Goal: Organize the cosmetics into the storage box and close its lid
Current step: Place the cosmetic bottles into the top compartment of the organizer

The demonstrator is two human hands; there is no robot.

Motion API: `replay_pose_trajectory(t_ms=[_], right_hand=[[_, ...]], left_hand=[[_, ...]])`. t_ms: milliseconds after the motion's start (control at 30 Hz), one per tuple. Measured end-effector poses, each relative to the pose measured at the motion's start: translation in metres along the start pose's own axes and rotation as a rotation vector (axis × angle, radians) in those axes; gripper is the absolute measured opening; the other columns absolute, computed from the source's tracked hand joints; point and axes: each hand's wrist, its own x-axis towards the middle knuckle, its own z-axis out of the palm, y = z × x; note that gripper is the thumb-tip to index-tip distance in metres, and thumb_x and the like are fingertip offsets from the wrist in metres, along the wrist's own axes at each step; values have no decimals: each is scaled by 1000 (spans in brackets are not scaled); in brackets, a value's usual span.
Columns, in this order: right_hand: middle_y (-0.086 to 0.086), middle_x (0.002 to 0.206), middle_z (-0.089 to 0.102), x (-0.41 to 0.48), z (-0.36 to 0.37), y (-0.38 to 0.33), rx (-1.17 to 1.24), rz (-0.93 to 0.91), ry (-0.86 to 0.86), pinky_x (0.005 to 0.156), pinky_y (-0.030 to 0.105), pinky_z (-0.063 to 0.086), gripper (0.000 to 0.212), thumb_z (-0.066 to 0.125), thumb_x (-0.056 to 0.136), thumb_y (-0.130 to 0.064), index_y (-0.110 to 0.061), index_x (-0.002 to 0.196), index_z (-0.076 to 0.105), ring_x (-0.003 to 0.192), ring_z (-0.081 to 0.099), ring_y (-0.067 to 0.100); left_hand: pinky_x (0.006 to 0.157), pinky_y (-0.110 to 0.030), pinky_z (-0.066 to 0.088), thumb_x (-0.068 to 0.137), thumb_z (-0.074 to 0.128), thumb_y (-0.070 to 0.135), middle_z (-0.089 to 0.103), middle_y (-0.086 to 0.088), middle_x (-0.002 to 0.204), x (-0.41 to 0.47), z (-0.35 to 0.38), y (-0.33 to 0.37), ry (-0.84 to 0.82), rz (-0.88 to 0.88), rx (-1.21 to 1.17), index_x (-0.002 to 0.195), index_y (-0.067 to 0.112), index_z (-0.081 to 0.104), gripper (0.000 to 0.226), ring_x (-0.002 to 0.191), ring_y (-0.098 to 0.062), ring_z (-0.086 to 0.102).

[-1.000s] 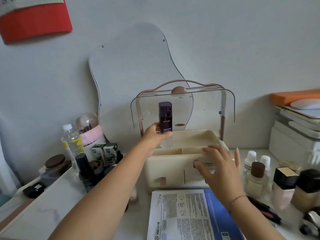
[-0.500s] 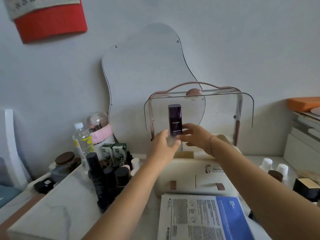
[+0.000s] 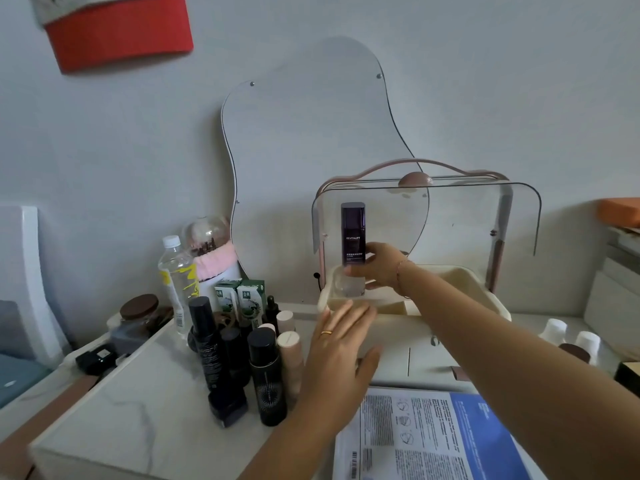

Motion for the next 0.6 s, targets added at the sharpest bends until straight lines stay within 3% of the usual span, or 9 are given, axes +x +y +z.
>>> replay_pose_trajectory(t_ms=[133,267,433,600], right_hand=[[13,109,65,5,6,-1,-49,-9,43,81,41,57,55,77,74,-21,-10,122,53,97,65,30],[4,87,62,6,10,0,-148,-48,89,75,36,59,55,79,71,-19,-11,120,54,79,65,23],[0,78,57,8,9,1,-234,-43,129,83,45,55,55,82,68,-19,-8,112,51,75,63,24],[12,103,64,11,11,5,-328,-57,153,86,42,52,55,80,69,-30,-8,111,52,94,62,29]], left_hand=[[116,-20,-8,97,41,38,21,22,148,0,0,0,-15,4,0,146,26,31,51,140,8,1],[117,-22,-7,96,44,35,25,18,150,0,0,0,-20,10,-10,146,24,32,52,140,8,1],[116,-22,-8,97,42,37,24,18,152,0,1,-1,-23,15,-9,147,26,30,52,140,9,-2],[116,-21,-9,97,43,36,28,14,152,0,2,-1,-18,5,-14,146,24,32,52,140,8,1]])
